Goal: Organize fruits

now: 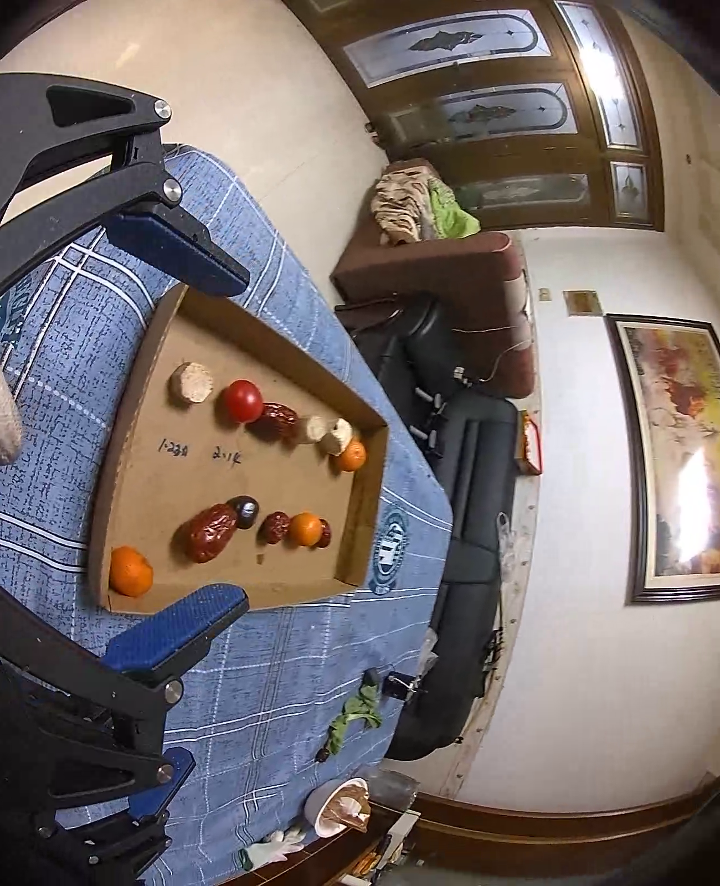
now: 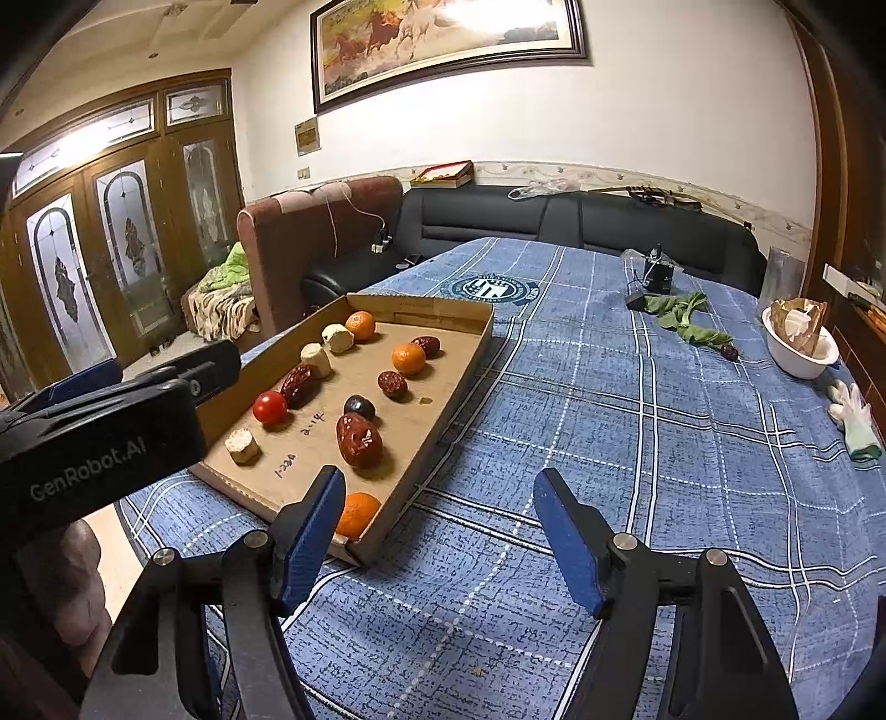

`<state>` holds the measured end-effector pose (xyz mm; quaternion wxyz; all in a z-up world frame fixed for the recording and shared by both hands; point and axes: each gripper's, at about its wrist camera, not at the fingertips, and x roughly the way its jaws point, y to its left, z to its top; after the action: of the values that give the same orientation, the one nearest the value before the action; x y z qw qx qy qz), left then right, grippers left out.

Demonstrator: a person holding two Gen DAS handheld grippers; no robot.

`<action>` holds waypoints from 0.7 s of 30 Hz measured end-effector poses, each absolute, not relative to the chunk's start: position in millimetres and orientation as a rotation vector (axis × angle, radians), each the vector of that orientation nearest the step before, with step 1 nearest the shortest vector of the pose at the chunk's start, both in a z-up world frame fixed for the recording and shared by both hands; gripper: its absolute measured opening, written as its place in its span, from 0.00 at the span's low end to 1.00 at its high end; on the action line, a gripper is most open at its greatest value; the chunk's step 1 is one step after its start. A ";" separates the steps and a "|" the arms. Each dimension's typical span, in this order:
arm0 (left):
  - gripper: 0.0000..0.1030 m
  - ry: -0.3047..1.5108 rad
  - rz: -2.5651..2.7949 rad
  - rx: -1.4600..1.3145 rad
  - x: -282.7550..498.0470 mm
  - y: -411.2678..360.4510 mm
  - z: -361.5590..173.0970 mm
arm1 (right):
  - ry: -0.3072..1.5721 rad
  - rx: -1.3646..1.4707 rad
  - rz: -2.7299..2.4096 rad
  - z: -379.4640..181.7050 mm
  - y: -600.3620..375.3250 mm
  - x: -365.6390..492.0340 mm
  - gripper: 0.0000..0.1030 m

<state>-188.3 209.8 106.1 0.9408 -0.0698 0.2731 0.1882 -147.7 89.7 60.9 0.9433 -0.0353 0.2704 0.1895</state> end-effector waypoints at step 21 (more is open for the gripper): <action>1.00 0.692 0.341 -0.239 -166.1 234.3 73.2 | 0.579 -0.200 0.379 56.9 116.4 -132.2 0.75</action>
<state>-166.1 234.3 73.2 0.9196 -0.1164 0.3365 0.1660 -132.2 116.4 56.9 0.9359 -0.0976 0.2833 0.1854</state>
